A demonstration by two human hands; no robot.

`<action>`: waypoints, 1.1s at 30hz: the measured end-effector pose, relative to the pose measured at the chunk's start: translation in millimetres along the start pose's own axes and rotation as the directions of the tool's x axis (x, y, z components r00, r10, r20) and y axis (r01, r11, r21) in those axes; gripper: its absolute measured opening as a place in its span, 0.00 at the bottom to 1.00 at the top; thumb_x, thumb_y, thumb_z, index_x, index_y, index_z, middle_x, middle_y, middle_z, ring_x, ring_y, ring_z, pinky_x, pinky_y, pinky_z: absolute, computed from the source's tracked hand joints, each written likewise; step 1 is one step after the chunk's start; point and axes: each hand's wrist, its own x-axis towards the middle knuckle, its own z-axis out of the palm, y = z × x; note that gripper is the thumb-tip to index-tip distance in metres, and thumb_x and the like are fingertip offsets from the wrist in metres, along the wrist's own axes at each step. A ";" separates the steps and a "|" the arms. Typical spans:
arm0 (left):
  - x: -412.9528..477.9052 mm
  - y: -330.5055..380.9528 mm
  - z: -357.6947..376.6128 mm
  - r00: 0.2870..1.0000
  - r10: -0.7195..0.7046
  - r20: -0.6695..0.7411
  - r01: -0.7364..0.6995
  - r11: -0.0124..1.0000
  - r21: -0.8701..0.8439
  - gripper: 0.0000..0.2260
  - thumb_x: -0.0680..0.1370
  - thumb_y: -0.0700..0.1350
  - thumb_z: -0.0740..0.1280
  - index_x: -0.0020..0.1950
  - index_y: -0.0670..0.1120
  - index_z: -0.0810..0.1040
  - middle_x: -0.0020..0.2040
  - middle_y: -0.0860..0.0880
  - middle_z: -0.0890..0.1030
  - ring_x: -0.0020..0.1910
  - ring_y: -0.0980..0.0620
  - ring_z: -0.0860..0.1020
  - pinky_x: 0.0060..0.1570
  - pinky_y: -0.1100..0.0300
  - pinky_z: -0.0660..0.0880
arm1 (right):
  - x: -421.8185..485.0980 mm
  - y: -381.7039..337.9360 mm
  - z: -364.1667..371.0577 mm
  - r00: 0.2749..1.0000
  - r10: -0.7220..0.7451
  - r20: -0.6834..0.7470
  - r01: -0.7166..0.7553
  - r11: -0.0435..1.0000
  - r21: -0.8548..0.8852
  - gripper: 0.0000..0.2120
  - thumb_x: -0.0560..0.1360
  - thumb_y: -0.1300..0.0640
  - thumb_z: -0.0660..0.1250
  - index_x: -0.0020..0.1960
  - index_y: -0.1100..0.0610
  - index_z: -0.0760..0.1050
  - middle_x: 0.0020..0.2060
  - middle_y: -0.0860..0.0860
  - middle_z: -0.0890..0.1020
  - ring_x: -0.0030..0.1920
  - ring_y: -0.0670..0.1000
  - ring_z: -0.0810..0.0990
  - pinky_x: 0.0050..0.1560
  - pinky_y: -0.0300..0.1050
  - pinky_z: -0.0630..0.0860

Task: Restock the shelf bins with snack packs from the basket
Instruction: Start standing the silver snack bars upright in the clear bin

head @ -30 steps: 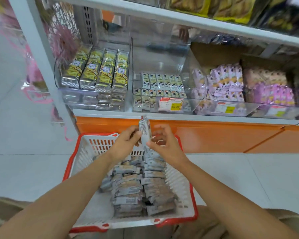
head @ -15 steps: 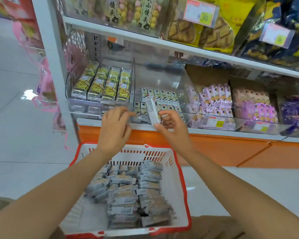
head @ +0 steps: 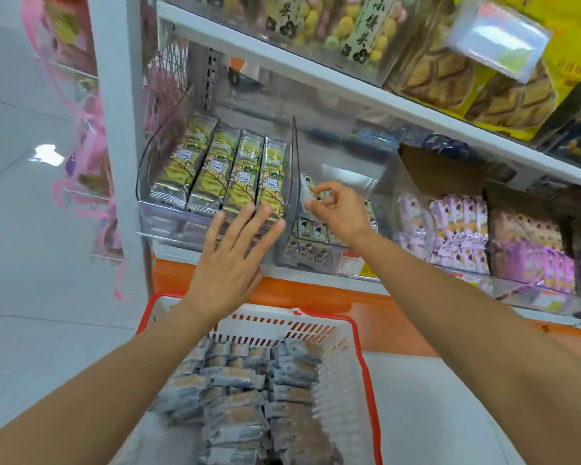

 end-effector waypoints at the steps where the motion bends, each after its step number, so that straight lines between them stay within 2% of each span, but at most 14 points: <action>1: 0.1 -0.5 4.7 1.000 0.004 -0.028 -0.004 1.000 0.003 0.30 0.76 0.44 0.57 0.79 0.47 0.57 0.79 0.43 0.55 0.78 0.42 0.55 0.75 0.41 0.46 | 8.6 0.5 3.3 1.000 0.000 0.010 0.000 0.999 -0.034 0.13 0.74 0.51 0.72 0.57 0.51 0.77 0.38 0.49 0.79 0.41 0.50 0.81 0.36 0.39 0.75; 4: 0.4 -0.6 15.3 0.993 0.006 -0.115 -0.006 1.000 -0.002 0.31 0.76 0.42 0.58 0.79 0.47 0.56 0.79 0.44 0.55 0.78 0.44 0.54 0.75 0.42 0.47 | 30.3 0.2 11.6 0.999 0.027 0.028 -0.024 0.995 -0.099 0.13 0.73 0.52 0.73 0.56 0.52 0.77 0.36 0.48 0.77 0.39 0.50 0.80 0.41 0.48 0.79; 6: 0.0 -0.6 19.8 0.988 0.011 -0.152 -0.009 1.000 0.013 0.32 0.75 0.42 0.59 0.80 0.48 0.55 0.79 0.45 0.53 0.79 0.45 0.51 0.76 0.42 0.45 | 41.8 0.0 18.1 0.998 0.058 0.039 -0.052 0.990 -0.133 0.13 0.73 0.55 0.74 0.56 0.54 0.78 0.34 0.48 0.76 0.34 0.48 0.76 0.38 0.47 0.77; 8: 0.3 -1.1 21.9 0.985 0.013 -0.173 -0.010 1.000 0.015 0.33 0.75 0.42 0.61 0.79 0.48 0.56 0.79 0.45 0.54 0.79 0.46 0.49 0.76 0.43 0.44 | 50.0 -1.5 25.3 0.997 0.061 0.045 -0.050 0.975 -0.218 0.12 0.74 0.58 0.72 0.57 0.56 0.79 0.35 0.50 0.77 0.33 0.47 0.73 0.40 0.44 0.75; 11: 1.6 -0.7 22.2 0.979 0.010 -0.206 -0.008 1.000 0.010 0.31 0.75 0.41 0.61 0.78 0.48 0.59 0.78 0.45 0.58 0.78 0.46 0.54 0.76 0.43 0.45 | 54.9 -5.2 34.5 0.996 0.062 0.058 -0.041 0.952 -0.304 0.09 0.74 0.61 0.69 0.54 0.57 0.80 0.42 0.56 0.82 0.40 0.50 0.76 0.43 0.40 0.71; 13: 2.1 0.0 21.3 0.976 0.006 -0.217 -0.005 1.000 0.007 0.30 0.75 0.41 0.60 0.78 0.48 0.60 0.77 0.45 0.61 0.77 0.45 0.57 0.75 0.43 0.47 | 54.0 -7.4 38.7 0.993 0.091 0.079 -0.061 0.946 -0.320 0.07 0.75 0.65 0.67 0.51 0.60 0.81 0.48 0.58 0.83 0.44 0.53 0.78 0.44 0.42 0.71; 16: 2.7 1.1 20.0 0.976 0.001 -0.216 0.000 1.000 0.003 0.30 0.74 0.40 0.60 0.77 0.49 0.61 0.76 0.46 0.61 0.76 0.45 0.58 0.74 0.43 0.48 | 51.1 -8.4 39.7 0.986 0.120 0.114 -0.080 0.949 -0.305 0.08 0.75 0.67 0.65 0.47 0.59 0.81 0.48 0.59 0.84 0.46 0.55 0.80 0.49 0.48 0.76; 19: 2.6 1.4 19.3 0.978 -0.001 -0.206 0.003 1.000 0.010 0.31 0.74 0.40 0.60 0.78 0.48 0.60 0.76 0.45 0.61 0.76 0.45 0.58 0.74 0.43 0.47 | 47.7 -8.8 36.5 0.983 0.108 0.148 -0.063 0.958 -0.281 0.08 0.76 0.66 0.65 0.48 0.60 0.82 0.47 0.57 0.84 0.47 0.56 0.81 0.52 0.50 0.78; 21: 1.9 1.5 18.1 0.982 -0.002 -0.190 0.004 1.000 0.012 0.30 0.75 0.40 0.59 0.78 0.48 0.60 0.77 0.45 0.61 0.77 0.44 0.57 0.75 0.42 0.47 | 46.3 -8.4 33.9 0.981 0.096 0.166 -0.047 0.960 -0.277 0.09 0.76 0.65 0.65 0.52 0.61 0.83 0.47 0.57 0.84 0.45 0.54 0.80 0.51 0.48 0.78; 25: 0.7 1.3 12.7 0.991 0.000 -0.134 0.000 1.000 0.007 0.31 0.76 0.41 0.59 0.79 0.48 0.58 0.77 0.44 0.60 0.77 0.44 0.58 0.75 0.42 0.47 | 41.5 -7.8 26.5 0.973 0.080 0.215 -0.011 0.953 -0.302 0.11 0.78 0.62 0.66 0.58 0.62 0.81 0.39 0.51 0.78 0.37 0.48 0.74 0.38 0.37 0.69; 27: 0.8 1.7 8.8 0.995 0.001 -0.098 0.000 1.000 0.004 0.31 0.76 0.41 0.59 0.79 0.48 0.58 0.78 0.44 0.59 0.77 0.44 0.58 0.75 0.41 0.47 | 36.9 -6.3 20.7 0.972 0.086 0.217 -0.027 0.965 -0.261 0.11 0.78 0.61 0.66 0.59 0.61 0.80 0.35 0.47 0.76 0.32 0.46 0.73 0.32 0.36 0.69; 30: 1.3 3.9 0.9 0.999 -0.006 -0.045 0.007 1.000 0.012 0.31 0.76 0.42 0.58 0.79 0.47 0.57 0.78 0.43 0.58 0.78 0.43 0.57 0.75 0.40 0.47 | 27.5 -1.3 8.5 0.977 0.099 0.188 -0.073 0.988 -0.139 0.12 0.77 0.59 0.68 0.61 0.57 0.79 0.40 0.50 0.79 0.37 0.49 0.77 0.44 0.44 0.79; 31: 1.4 5.0 -2.0 1.000 -0.010 -0.028 0.010 1.000 0.012 0.31 0.76 0.43 0.59 0.79 0.47 0.57 0.79 0.43 0.58 0.78 0.43 0.56 0.75 0.40 0.47 | 22.4 -1.4 2.8 0.977 0.108 0.185 -0.090 0.991 -0.100 0.13 0.78 0.59 0.68 0.61 0.56 0.79 0.41 0.51 0.79 0.37 0.49 0.77 0.44 0.44 0.79; 33: 1.6 7.7 -7.5 1.000 -0.019 0.005 0.019 1.000 0.008 0.33 0.75 0.43 0.60 0.80 0.46 0.56 0.79 0.43 0.56 0.78 0.43 0.55 0.75 0.39 0.47 | 12.2 -2.2 -9.0 0.978 0.108 0.178 -0.103 0.994 -0.035 0.12 0.78 0.59 0.67 0.61 0.54 0.79 0.40 0.50 0.78 0.34 0.46 0.75 0.35 0.35 0.76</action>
